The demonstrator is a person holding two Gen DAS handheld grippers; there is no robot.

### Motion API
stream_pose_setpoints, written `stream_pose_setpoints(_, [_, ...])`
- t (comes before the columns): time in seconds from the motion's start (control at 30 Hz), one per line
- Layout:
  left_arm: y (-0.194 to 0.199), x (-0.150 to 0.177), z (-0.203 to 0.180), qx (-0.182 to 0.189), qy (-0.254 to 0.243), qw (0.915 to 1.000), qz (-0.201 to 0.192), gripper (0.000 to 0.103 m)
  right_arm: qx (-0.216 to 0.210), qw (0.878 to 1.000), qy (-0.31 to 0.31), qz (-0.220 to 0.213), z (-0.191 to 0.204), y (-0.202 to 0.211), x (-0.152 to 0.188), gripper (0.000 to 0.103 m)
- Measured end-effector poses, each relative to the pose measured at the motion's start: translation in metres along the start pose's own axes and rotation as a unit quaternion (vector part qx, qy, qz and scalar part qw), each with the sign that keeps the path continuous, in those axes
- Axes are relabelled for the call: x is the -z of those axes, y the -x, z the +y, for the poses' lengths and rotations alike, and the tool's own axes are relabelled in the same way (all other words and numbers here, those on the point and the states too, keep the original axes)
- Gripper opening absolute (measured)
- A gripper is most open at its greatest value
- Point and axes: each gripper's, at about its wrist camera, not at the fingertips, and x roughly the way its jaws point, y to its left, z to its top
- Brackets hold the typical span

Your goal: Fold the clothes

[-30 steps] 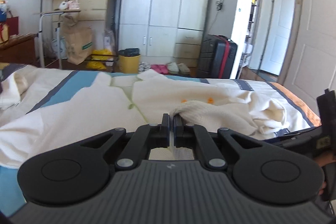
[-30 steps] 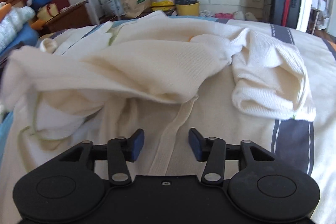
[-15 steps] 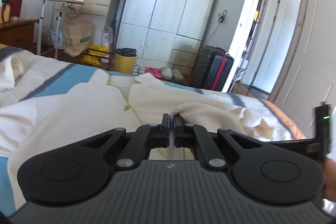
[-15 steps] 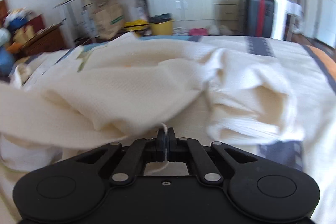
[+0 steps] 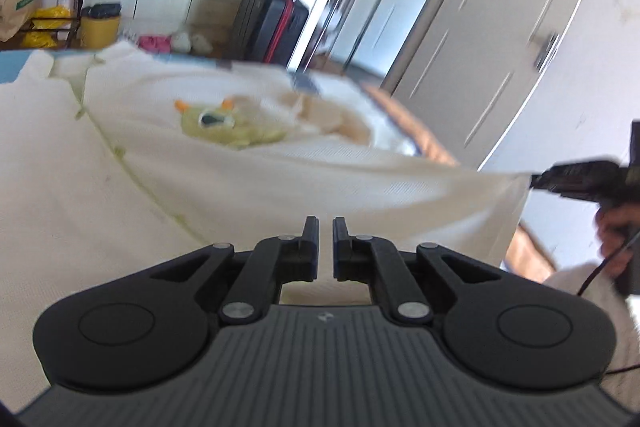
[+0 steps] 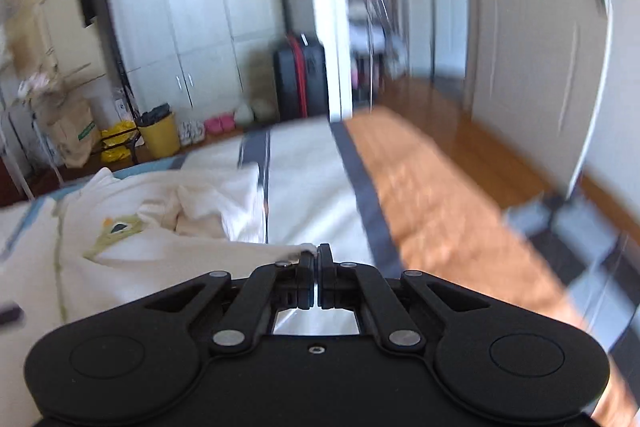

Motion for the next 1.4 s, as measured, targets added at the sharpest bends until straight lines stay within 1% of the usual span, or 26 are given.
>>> stream_pose_setpoints(0.07, [-0.016, 0.005, 0.007, -0.003, 0.019, 0.9988, 0.045, 0.005, -0.031, 0.997, -0.071, 0.025, -0.025, -0.008, 0.002, 0.001])
stream_pose_setpoints(0.13, [-0.024, 0.010, 0.011, -0.005, 0.029, 0.9972, 0.069, 0.005, -0.042, 0.994, -0.095, 0.037, -0.032, -0.013, 0.003, 0.001])
stream_pose_setpoints(0.23, [-0.026, 0.014, 0.009, -0.006, 0.016, 0.9969, 0.077, 0.005, -0.052, 0.993, -0.088, 0.059, -0.033, -0.022, 0.004, 0.001])
stream_pose_setpoints(0.27, [-0.025, 0.014, 0.006, -0.005, 0.009, 0.9971, 0.076, 0.010, -0.049, 0.994, -0.076, 0.069, -0.035, -0.025, 0.004, 0.001])
stream_pose_setpoints(0.3, [-0.024, 0.015, 0.003, -0.001, 0.006, 0.9972, 0.074, 0.014, -0.048, 0.992, -0.071, 0.090, -0.039, -0.033, 0.004, 0.002])
stream_pose_setpoints(0.37, [-0.024, 0.016, -0.003, 0.007, 0.003, 0.9974, 0.072, 0.017, -0.045, 0.988, -0.071, 0.131, -0.048, -0.047, 0.003, 0.007])
stream_pose_setpoints(0.4, [-0.024, 0.017, -0.009, 0.016, -0.012, 0.9972, 0.072, 0.017, -0.041, 0.986, -0.072, 0.143, -0.052, -0.051, 0.003, 0.012])
stream_pose_setpoints(0.47, [-0.024, 0.021, -0.028, 0.034, -0.059, 0.9948, 0.075, 0.017, -0.030, 0.986, -0.035, 0.162, -0.046, -0.051, 0.002, 0.038])
stream_pose_setpoints(0.53, [-0.027, 0.028, -0.054, 0.051, -0.121, 0.9879, 0.082, 0.017, -0.020, 0.984, 0.008, 0.179, -0.038, -0.050, 0.001, 0.048])
stream_pose_setpoints(0.57, [-0.029, 0.032, -0.066, 0.060, -0.152, 0.9828, 0.086, 0.019, -0.021, 0.984, 0.018, 0.175, -0.036, -0.046, 0.000, 0.049])
stream_pose_setpoints(0.6, [-0.035, 0.034, -0.074, 0.060, -0.158, 0.9813, 0.092, 0.019, -0.030, 0.985, 0.021, 0.170, -0.035, -0.042, -0.002, 0.051])
stream_pose_setpoints(0.67, [-0.051, 0.038, -0.085, 0.053, -0.156, 0.9809, 0.103, 0.019, -0.051, 0.985, 0.024, 0.165, -0.037, -0.033, -0.004, 0.053])
stream_pose_setpoints(0.73, [-0.065, 0.041, -0.094, 0.049, -0.159, 0.9804, 0.106, 0.019, -0.056, 0.986, 0.019, 0.156, -0.045, -0.026, -0.004, 0.055])
stream_pose_setpoints(0.77, [-0.070, 0.042, -0.099, 0.050, -0.160, 0.9803, 0.105, 0.022, -0.056, 0.987, 0.016, 0.150, -0.049, -0.023, -0.004, 0.055])
stream_pose_setpoints(0.83, [-0.074, 0.046, -0.104, 0.066, -0.137, 0.9838, 0.095, 0.035, -0.058, 0.988, 0.010, 0.140, -0.058, -0.017, -0.004, 0.056])
stream_pose_setpoints(0.87, [-0.077, 0.047, -0.105, 0.064, -0.128, 0.9853, 0.094, 0.047, -0.057, 0.989, 0.005, 0.138, -0.064, -0.016, -0.003, 0.056])
stream_pose_setpoints(0.9, [-0.081, 0.047, -0.107, 0.058, -0.120, 0.9865, 0.096, 0.051, -0.057, 0.989, 0.003, 0.138, -0.070, -0.017, -0.002, 0.056])
stream_pose_setpoints(0.93, [-0.085, 0.048, -0.108, 0.052, -0.112, 0.9876, 0.097, 0.052, -0.063, 0.988, 0.006, 0.139, -0.073, -0.017, -0.001, 0.056])
stream_pose_setpoints(1.03, [-0.094, 0.054, -0.117, 0.006, -0.150, 0.9837, 0.098, 0.052, -0.097, 0.985, 0.013, 0.141, -0.079, -0.015, 0.004, 0.056])
stream_pose_setpoints(1.13, [-0.098, 0.058, -0.120, -0.008, -0.153, 0.9834, 0.096, 0.054, -0.139, 0.981, -0.001, 0.132, -0.079, -0.009, 0.005, 0.056])
stream_pose_setpoints(1.17, [-0.097, 0.059, -0.120, -0.011, -0.151, 0.9840, 0.094, 0.052, -0.148, 0.980, -0.004, 0.130, -0.076, -0.008, 0.004, 0.056])
stream_pose_setpoints(1.2, [-0.096, 0.059, -0.121, -0.021, -0.152, 0.9836, 0.094, 0.035, -0.154, 0.980, -0.005, 0.129, -0.073, -0.008, 0.003, 0.056])
stream_pose_setpoints(1.23, [-0.094, 0.060, -0.123, -0.033, -0.156, 0.9827, 0.095, 0.015, -0.161, 0.979, -0.006, 0.128, -0.069, -0.007, 0.002, 0.056])
stream_pose_setpoints(1.27, [-0.093, 0.060, -0.123, -0.044, -0.158, 0.9814, 0.099, 0.000, -0.166, 0.978, -0.005, 0.126, -0.064, -0.006, 0.001, 0.056])
stream_pose_setpoints(1.37, [-0.070, 0.056, -0.121, -0.054, -0.138, 0.9863, 0.074, 0.000, -0.163, 0.979, 0.023, 0.118, -0.045, -0.004, -0.002, 0.056])
stream_pose_setpoints(1.4, [-0.059, 0.055, -0.121, -0.058, -0.132, 0.9875, 0.064, 0.000, -0.147, 0.981, 0.048, 0.117, -0.034, -0.004, -0.003, 0.056])
